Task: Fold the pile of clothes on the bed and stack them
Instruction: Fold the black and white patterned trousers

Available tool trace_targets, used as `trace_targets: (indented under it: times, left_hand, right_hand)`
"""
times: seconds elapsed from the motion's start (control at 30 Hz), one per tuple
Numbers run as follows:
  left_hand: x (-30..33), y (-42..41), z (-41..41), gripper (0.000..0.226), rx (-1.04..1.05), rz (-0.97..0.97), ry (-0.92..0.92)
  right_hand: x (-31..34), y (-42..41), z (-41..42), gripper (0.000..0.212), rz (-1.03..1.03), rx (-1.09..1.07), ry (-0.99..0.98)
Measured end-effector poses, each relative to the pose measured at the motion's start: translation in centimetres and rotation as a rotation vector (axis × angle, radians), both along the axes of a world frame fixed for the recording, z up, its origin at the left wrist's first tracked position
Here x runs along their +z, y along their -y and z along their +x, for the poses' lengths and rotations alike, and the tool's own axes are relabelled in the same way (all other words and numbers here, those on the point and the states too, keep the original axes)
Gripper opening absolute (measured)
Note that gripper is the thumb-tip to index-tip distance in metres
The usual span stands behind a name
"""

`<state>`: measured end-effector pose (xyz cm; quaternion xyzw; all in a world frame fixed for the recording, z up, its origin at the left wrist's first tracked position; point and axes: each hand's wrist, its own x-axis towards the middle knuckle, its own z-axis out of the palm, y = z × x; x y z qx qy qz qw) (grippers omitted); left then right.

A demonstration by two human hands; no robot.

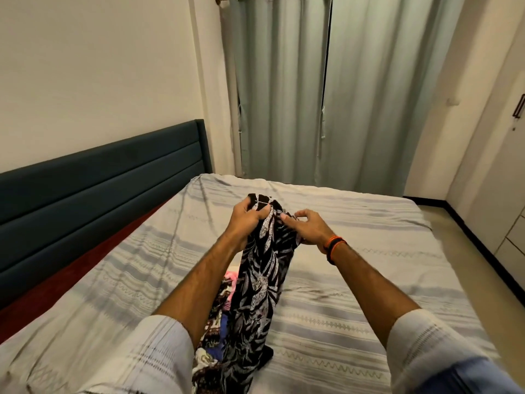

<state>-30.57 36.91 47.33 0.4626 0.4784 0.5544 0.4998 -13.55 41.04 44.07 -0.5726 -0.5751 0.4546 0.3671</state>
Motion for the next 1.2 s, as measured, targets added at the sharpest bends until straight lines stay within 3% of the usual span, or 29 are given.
trace_targets:
  times: [0.07, 0.13, 0.23, 0.3, 0.43, 0.53, 0.6, 0.7, 0.77, 0.87, 1.0, 1.1, 1.2]
  left_hand:
    - [0.2, -0.3, 1.7, 0.026, 0.011, 0.031, 0.011]
    - [0.4, -0.4, 3.0, 0.035, 0.027, 0.059, 0.041]
    - [0.8, -0.7, 3.9, 0.043, 0.000, 0.046, 0.128]
    - [1.2, -1.1, 4.2, 0.037, -0.043, 0.014, 0.139]
    - [1.8, -2.2, 4.4, 0.030, -0.089, 0.005, 0.097]
    - [2.6, -3.3, 4.3, 0.033, -0.036, 0.049, -0.002]
    - [2.6, -4.0, 3.6, 0.033, 0.042, 0.111, -0.152]
    - [2.2, -4.5, 2.1, 0.039, 0.051, 0.175, -0.445]
    - [1.6, -4.4, 1.3, 0.035, -0.075, 0.085, -0.440]
    - [0.2, -4.7, 1.0, 0.035, -0.211, -0.016, -0.472]
    - [-1.4, -5.8, 0.7, 0.058, -0.077, -0.043, -0.689]
    - [-1.4, -6.2, 0.1, 0.041, 0.060, -0.043, -0.726]
    - [-0.8, -6.7, -0.7, 0.038, 0.063, -0.015, -0.569]
  right_hand:
    - [0.7, 0.3, 1.1, 0.060, -0.106, 0.062, -0.100]
    - [0.9, 0.2, 1.9, 0.056, -0.120, 0.098, -0.100]
    - [0.6, -0.1, 2.0, 0.065, 0.189, -0.038, 0.080]
    - [0.3, -0.3, 2.1, 0.061, 0.351, -0.057, 0.038]
    - [0.9, -0.9, 2.1, 0.060, 0.366, 0.227, 0.139]
    - [1.4, -3.1, 1.8, 0.033, 0.400, 0.173, 0.220]
    - [2.0, -4.6, 1.6, 0.021, 0.355, 0.148, 0.094]
    - [3.5, -5.3, 1.2, 0.014, 0.252, 0.124, -0.284]
    - [4.6, -5.4, 0.6, 0.021, 0.195, 0.067, -0.479]
    - [5.6, -5.7, -0.8, 0.024, 0.159, 0.013, -0.585]
    - [5.9, -6.0, -2.5, 0.023, 0.106, 0.011, -0.751]
    - [5.7, -6.4, -2.8, 0.016, 0.126, 0.058, -0.762]
    - [4.6, -6.4, -2.1, 0.022, 0.205, 0.106, -0.478]
